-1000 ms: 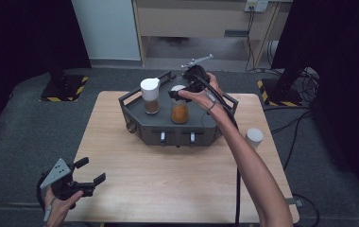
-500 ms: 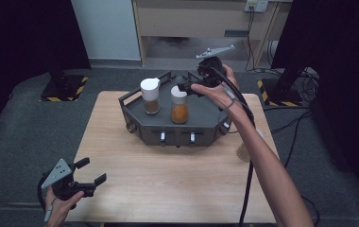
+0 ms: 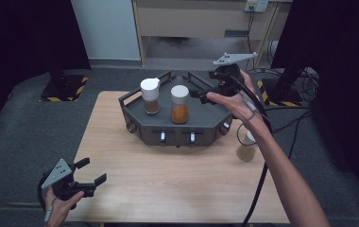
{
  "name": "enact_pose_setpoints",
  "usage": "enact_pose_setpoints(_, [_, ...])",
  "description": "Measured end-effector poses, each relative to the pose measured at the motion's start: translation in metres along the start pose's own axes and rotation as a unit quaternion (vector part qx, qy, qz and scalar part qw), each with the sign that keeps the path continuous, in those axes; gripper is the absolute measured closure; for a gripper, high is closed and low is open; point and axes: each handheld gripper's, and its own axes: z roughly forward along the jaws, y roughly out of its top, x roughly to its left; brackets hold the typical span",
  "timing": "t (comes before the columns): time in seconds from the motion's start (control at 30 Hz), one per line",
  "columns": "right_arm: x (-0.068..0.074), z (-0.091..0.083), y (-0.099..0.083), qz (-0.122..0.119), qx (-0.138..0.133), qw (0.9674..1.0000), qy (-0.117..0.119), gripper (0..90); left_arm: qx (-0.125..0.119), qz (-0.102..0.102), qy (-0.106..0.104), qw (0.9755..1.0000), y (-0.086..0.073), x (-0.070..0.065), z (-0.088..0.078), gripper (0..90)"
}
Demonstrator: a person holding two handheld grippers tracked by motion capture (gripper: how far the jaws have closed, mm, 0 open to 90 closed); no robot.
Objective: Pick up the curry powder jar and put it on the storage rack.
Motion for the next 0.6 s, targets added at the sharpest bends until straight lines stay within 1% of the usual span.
enact_pose_setpoints(0.07, [0.001, -0.005, -0.007, 0.002, -0.006, 1.0, 0.007, 4.0, 0.0, 0.0, 0.0, 1.0, 0.0, 0.0, 0.0, 2.0])
enact_pose_setpoints(0.33, [0.006, -0.019, -0.025, -0.005, -0.015, 0.9996, 0.022, 4.0, -0.001, -0.002, 0.002, 1.0, -0.001, 0.0, -0.001, 2.0])
enact_pose_setpoints(0.43, [0.008, -0.025, -0.033, -0.004, -0.024, 0.9993, 0.03, 4.0, 0.0, -0.001, 0.002, 1.0, 0.0, -0.001, -0.001, 2.0])
enact_pose_setpoints(0.6, [0.014, -0.032, -0.045, -0.014, -0.026, 0.9987, 0.042, 3.8, 0.002, 0.0, 0.002, 1.0, 0.0, -0.001, 0.0, 2.0])
